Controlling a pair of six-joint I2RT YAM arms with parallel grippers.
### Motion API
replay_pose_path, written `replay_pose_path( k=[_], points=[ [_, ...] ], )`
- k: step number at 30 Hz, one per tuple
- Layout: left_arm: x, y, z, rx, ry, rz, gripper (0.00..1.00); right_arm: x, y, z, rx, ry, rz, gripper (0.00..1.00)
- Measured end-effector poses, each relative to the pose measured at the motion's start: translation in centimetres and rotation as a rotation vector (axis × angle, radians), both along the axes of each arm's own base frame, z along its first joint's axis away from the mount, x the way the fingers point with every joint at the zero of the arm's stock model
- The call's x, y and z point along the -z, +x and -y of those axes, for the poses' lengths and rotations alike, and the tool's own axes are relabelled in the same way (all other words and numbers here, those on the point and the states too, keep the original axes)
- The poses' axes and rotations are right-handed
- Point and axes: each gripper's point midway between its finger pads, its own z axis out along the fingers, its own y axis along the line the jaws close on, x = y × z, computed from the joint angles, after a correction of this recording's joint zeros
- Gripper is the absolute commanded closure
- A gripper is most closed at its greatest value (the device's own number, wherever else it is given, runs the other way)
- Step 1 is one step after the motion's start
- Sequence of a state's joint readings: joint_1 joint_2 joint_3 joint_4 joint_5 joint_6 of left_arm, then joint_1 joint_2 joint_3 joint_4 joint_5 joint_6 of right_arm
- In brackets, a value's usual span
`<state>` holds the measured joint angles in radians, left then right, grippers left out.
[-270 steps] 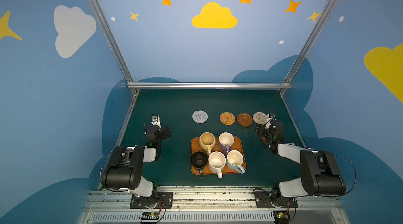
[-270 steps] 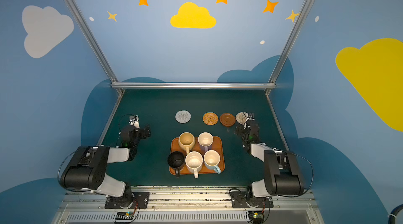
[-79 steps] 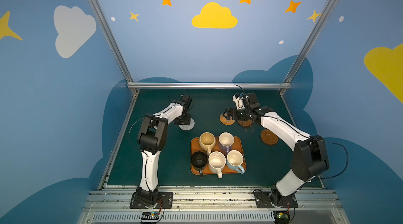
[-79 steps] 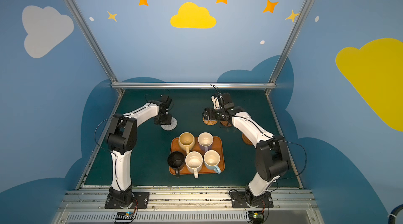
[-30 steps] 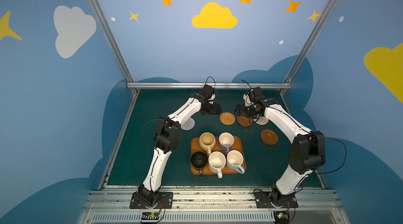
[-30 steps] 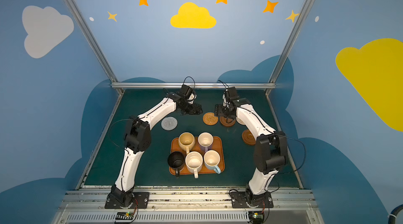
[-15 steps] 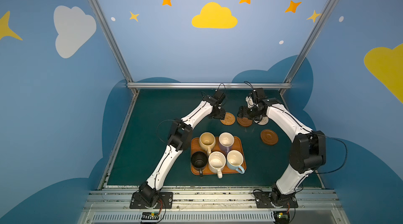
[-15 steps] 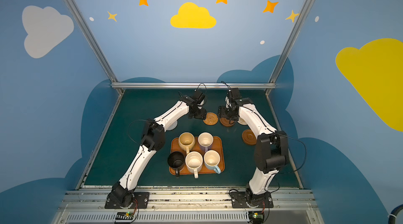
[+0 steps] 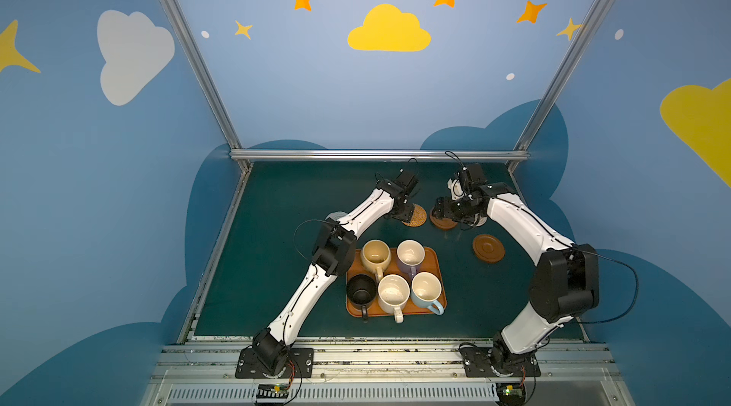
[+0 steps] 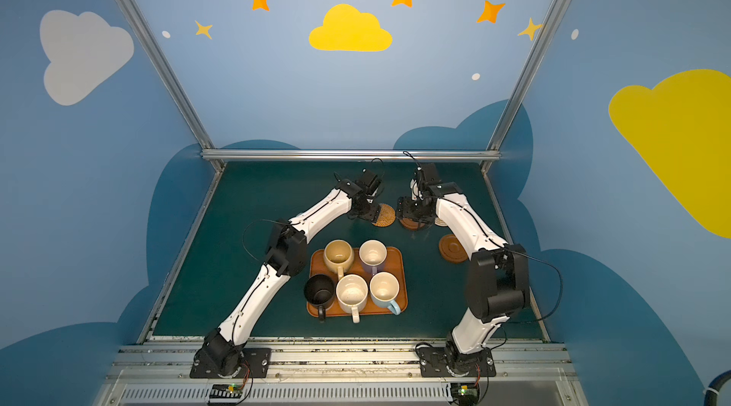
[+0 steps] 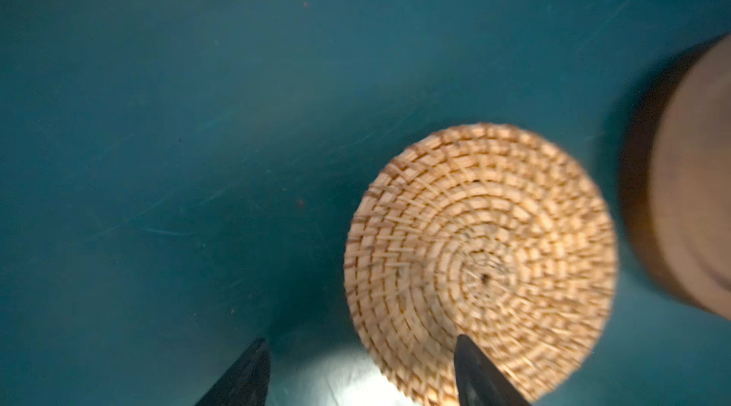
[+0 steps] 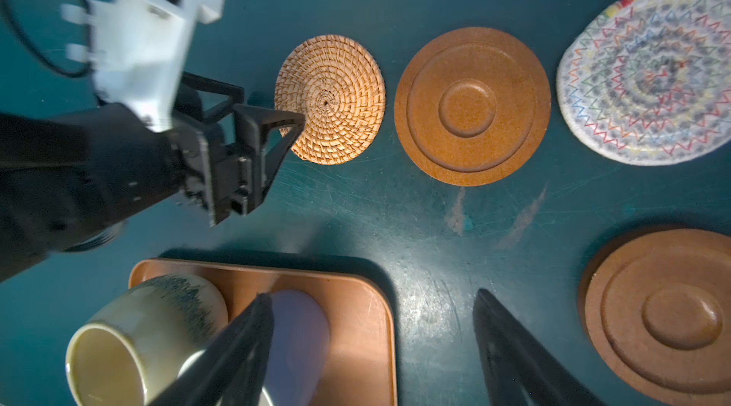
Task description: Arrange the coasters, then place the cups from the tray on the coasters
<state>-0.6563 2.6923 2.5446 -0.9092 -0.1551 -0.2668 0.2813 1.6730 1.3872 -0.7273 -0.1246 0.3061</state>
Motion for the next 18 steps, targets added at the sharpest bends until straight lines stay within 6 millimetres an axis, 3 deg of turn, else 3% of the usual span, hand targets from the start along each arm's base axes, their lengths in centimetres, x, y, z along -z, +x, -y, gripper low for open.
replay_pose_path(
  k=[18],
  points=[
    [-0.1,0.2,-1.5,-0.004,0.104,0.036,0.39,0.1,-0.5,0.3,0.003,0.010,-0.001,0.21]
  ],
)
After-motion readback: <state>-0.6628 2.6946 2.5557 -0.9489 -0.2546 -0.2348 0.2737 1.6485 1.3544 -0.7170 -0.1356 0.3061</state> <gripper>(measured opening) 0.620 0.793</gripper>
